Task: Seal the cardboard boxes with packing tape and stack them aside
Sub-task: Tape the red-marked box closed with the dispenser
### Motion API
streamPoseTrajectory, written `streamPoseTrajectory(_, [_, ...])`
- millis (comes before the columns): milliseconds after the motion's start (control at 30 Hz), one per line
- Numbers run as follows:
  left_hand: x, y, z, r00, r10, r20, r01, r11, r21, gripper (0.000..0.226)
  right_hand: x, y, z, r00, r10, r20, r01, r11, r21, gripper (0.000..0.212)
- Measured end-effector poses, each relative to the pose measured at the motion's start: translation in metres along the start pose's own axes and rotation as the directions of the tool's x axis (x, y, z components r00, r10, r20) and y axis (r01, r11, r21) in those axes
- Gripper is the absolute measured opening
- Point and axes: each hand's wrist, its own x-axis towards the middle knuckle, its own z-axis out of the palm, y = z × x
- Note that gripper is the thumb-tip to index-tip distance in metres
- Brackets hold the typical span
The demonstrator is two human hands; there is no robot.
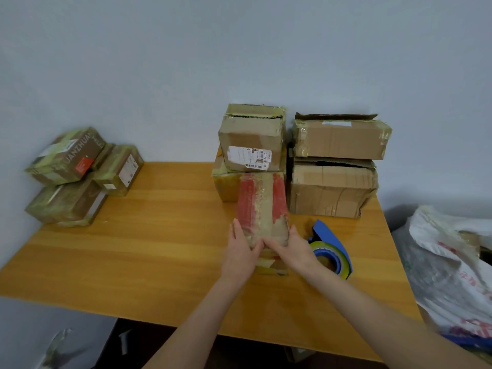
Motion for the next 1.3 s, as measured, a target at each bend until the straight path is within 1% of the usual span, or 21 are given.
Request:
streamPoseTrajectory(100, [0.000,-0.004,0.004,1.000,0.015,-0.026,-0.017,0.996,-0.087,0.078,0.002,0.002,0.014,0.997,0.007,-0.071,-0.008,1.000,-0.018,0.069])
streamPoseTrajectory(167, [0.001,-0.007,0.006,0.998,0.017,-0.060,-0.026,0.987,-0.161,0.066,0.004,0.003,0.015,0.996,0.006,-0.090,-0.007,1.000,-0.007,0.058])
streamPoseTrajectory(233, [0.002,-0.013,0.004,0.998,-0.016,-0.057,-0.003,0.948,-0.319,0.059,0.005,0.005,0.012,0.997,0.009,-0.073,-0.006,0.999,0.039,0.058])
streamPoseTrajectory(300, [0.000,-0.015,0.002,0.999,-0.046,-0.001,0.039,0.857,-0.514,0.057,0.004,0.007,0.009,0.999,0.012,-0.039,-0.010,0.997,0.073,0.062])
streamPoseTrajectory(333, [-0.003,-0.015,0.000,0.998,-0.051,0.027,0.057,0.817,-0.574,0.055,0.002,0.007,0.009,1.000,0.009,-0.022,-0.007,0.997,0.077,0.064])
streamPoseTrajectory(367, [-0.004,-0.016,0.000,0.998,-0.045,0.035,0.057,0.793,-0.606,0.052,-0.001,0.007,0.010,1.000,0.010,-0.010,-0.010,0.997,0.080,0.065])
streamPoseTrajectory(433, [-0.005,-0.018,0.000,0.998,-0.038,0.040,0.054,0.786,-0.616,0.046,-0.002,0.007,0.009,1.000,-0.001,0.003,0.001,0.996,0.092,0.064])
streamPoseTrajectory(500, [0.000,-0.028,0.000,0.998,-0.025,0.057,0.055,0.797,-0.601,0.046,0.000,0.008,0.003,0.999,-0.005,0.049,0.001,0.995,0.100,0.065])
streamPoseTrajectory(567, [0.003,-0.041,0.000,1.000,-0.023,0.006,0.023,0.851,-0.524,0.047,-0.001,0.013,-0.006,0.998,-0.019,0.059,0.014,0.997,0.081,0.067])
streamPoseTrajectory(633, [-0.002,-0.051,-0.004,0.987,-0.081,-0.140,0.004,0.879,-0.476,0.039,-0.006,0.020,-0.014,0.999,-0.041,-0.031,0.043,0.998,0.050,0.071])
streamPoseTrajectory(667, [-0.005,-0.055,-0.006,0.976,-0.100,-0.192,-0.005,0.875,-0.483,0.036,-0.010,0.022,-0.017,0.995,-0.060,-0.080,0.063,0.997,0.035,0.071])
streamPoseTrajectory(700, [-0.007,-0.058,-0.007,0.972,-0.111,-0.206,-0.009,0.863,-0.506,0.035,-0.014,0.023,-0.018,0.992,-0.077,-0.102,0.081,0.996,0.036,0.071])
streamPoseTrajectory(800, [-0.010,-0.055,-0.007,0.986,-0.077,-0.147,-0.022,0.817,-0.576,0.030,-0.021,0.020,-0.013,0.989,-0.132,-0.061,0.138,0.986,0.096,0.073])
streamPoseTrajectory(867, [-0.010,-0.050,-0.006,0.987,-0.068,-0.143,-0.029,0.808,-0.589,0.028,-0.022,0.018,-0.009,0.984,-0.163,-0.065,0.170,0.979,0.114,0.073])
streamPoseTrajectory(933, [-0.009,-0.048,-0.006,0.985,-0.063,-0.163,-0.040,0.827,-0.561,0.030,-0.021,0.019,-0.005,0.979,-0.180,-0.097,0.191,0.974,0.123,0.072])
streamPoseTrajectory(1000, [-0.005,-0.051,-0.005,0.982,-0.044,-0.185,-0.050,0.878,-0.477,0.030,-0.020,0.019,-0.003,0.977,-0.181,-0.112,0.193,0.975,0.111,0.072])
streamPoseTrajectory(1067, [-0.002,-0.050,-0.007,0.979,-0.022,-0.205,-0.057,0.926,-0.374,0.032,-0.019,0.017,-0.002,0.976,-0.187,-0.109,0.191,0.981,0.034,0.072])
streamPoseTrajectory(1133, [-0.001,-0.047,-0.009,0.980,0.007,-0.198,-0.059,0.965,-0.256,0.038,-0.017,0.015,-0.005,0.973,-0.199,-0.114,0.182,0.972,-0.147,0.074])
streamPoseTrajectory(1200, [-0.002,-0.041,-0.011,0.985,0.029,-0.171,-0.046,0.994,-0.098,0.051,-0.017,0.011,-0.009,0.968,-0.201,-0.150,0.136,0.922,-0.362,0.077])
streamPoseTrajectory(1233, [-0.001,-0.038,-0.012,0.983,0.039,-0.178,-0.047,0.998,-0.036,0.058,-0.016,0.009,-0.010,0.964,-0.202,-0.170,0.111,0.895,-0.432,0.081])
streamPoseTrajectory(1300, [0.004,-0.035,-0.010,0.976,0.091,-0.198,-0.080,0.995,0.062,0.080,-0.012,0.004,-0.010,0.963,-0.209,-0.167,0.101,0.861,-0.499,0.097])
